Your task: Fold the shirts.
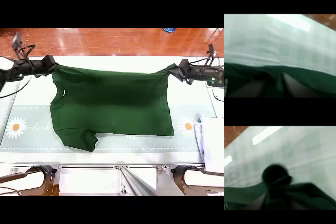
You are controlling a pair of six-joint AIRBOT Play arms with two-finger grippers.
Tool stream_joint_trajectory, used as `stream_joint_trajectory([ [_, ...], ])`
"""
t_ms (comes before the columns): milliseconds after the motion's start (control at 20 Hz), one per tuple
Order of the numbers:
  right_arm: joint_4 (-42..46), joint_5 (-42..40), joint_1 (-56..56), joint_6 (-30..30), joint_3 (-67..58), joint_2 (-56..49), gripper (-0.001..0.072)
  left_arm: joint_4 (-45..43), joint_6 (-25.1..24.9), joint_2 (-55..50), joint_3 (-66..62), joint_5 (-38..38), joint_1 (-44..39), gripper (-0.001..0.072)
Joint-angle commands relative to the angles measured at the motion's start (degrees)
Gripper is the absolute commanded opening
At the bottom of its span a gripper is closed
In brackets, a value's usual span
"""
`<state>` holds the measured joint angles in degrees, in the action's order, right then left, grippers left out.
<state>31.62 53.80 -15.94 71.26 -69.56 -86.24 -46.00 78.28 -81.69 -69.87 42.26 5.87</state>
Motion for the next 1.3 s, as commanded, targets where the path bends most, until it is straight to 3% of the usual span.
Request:
stream_joint_trajectory([
  [0, -6.2, 7.1, -0.8, -0.5, -8.8, -9.4, 0.0419, 4.7, -1.4, -6.5, -6.8, 8.6, 0.4, 0.0510],
  [200, 0.5, 23.3, -9.1, 1.1, -16.1, -5.5, 0.0415, 2.9, -1.8, -4.9, -14.9, 30.2, 10.1, 0.0509],
  [350, 23.4, 31.4, -12.5, 3.4, -10.8, 3.5, 0.0415, 2.9, -4.2, 0.7, -10.3, 39.5, 16.8, 0.0509],
  [450, 27.2, 26.8, -13.4, 4.2, -0.3, 11.1, 0.0415, 2.0, -4.1, 6.6, -0.4, 38.9, 19.8, 0.0509],
  [650, 24.3, 15.3, -13.9, 4.1, 24.2, 27.4, 0.0415, -3.5, -4.0, 18.2, 20.9, 35.4, 29.0, 0.0509],
  [750, 21.4, 13.5, -13.9, 3.5, 32.0, 32.5, 0.0415, -2.7, 3.5, 22.1, 29.5, 31.9, 35.4, 0.0509],
  [800, 20.2, 13.0, -13.9, 3.5, 34.9, 34.1, 0.0415, -1.5, 2.4, 23.3, 33.0, 31.7, 37.7, 0.0508],
  [1250, 13.9, 14.0, -13.9, -1.6, 41.2, 35.6, 0.0415, -2.0, -1.2, 19.5, 42.1, 31.6, 33.1, 0.0509],
])
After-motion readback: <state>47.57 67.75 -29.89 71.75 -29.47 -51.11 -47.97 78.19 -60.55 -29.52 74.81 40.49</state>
